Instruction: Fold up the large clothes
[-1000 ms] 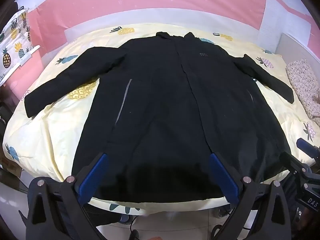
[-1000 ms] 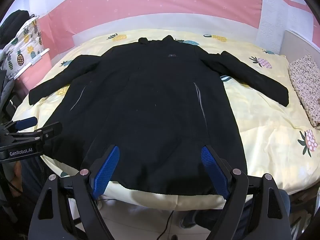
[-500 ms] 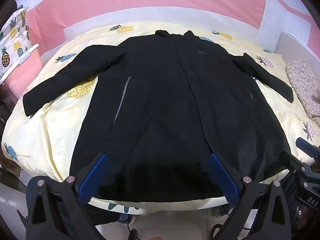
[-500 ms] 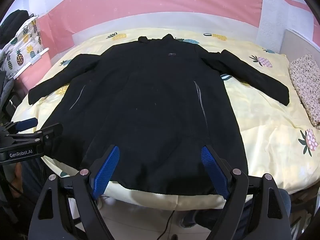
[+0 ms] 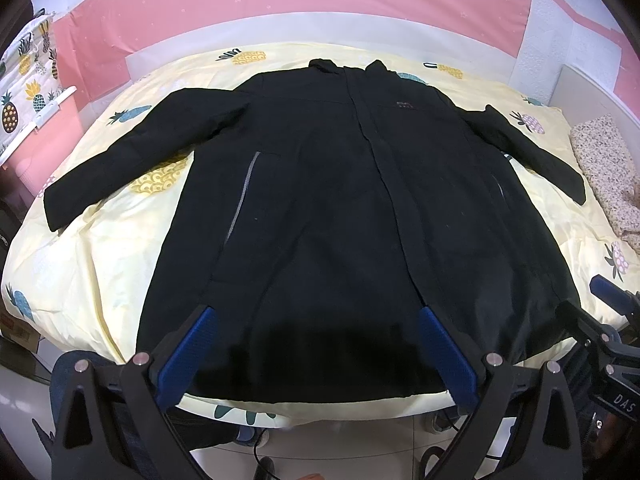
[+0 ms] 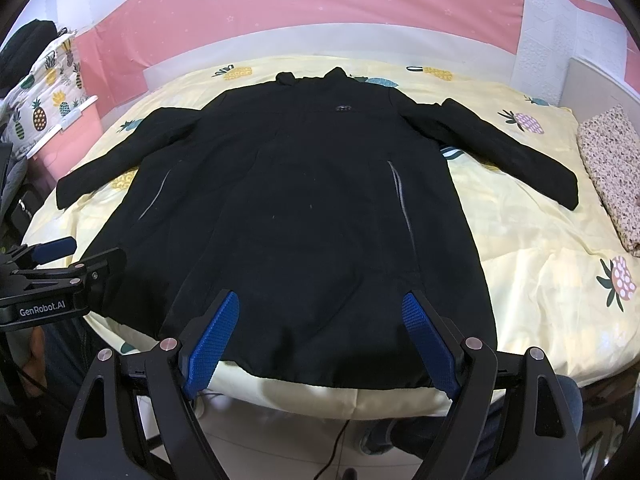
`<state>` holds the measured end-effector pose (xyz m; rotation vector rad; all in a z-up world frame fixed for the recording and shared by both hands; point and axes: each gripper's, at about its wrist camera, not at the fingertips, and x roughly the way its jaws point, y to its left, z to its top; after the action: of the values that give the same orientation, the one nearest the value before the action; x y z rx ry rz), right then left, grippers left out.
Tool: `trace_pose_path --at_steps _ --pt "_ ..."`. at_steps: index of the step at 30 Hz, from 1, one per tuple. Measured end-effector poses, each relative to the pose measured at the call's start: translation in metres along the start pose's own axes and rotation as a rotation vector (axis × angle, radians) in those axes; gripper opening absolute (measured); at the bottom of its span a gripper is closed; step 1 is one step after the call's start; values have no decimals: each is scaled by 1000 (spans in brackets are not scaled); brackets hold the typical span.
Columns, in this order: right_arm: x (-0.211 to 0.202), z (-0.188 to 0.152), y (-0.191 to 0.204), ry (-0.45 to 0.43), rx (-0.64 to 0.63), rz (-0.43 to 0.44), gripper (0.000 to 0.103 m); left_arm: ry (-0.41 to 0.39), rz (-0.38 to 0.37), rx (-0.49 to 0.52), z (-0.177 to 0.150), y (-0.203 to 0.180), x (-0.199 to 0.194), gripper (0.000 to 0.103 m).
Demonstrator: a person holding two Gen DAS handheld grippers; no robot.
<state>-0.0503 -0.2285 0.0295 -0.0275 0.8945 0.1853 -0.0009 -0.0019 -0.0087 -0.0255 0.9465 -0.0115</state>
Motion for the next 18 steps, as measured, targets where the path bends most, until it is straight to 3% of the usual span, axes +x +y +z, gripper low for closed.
trace_pose_path --at_steps 18 --pt "1 0 -1 3 1 1 84 10 -4 0 -3 0 1 102"
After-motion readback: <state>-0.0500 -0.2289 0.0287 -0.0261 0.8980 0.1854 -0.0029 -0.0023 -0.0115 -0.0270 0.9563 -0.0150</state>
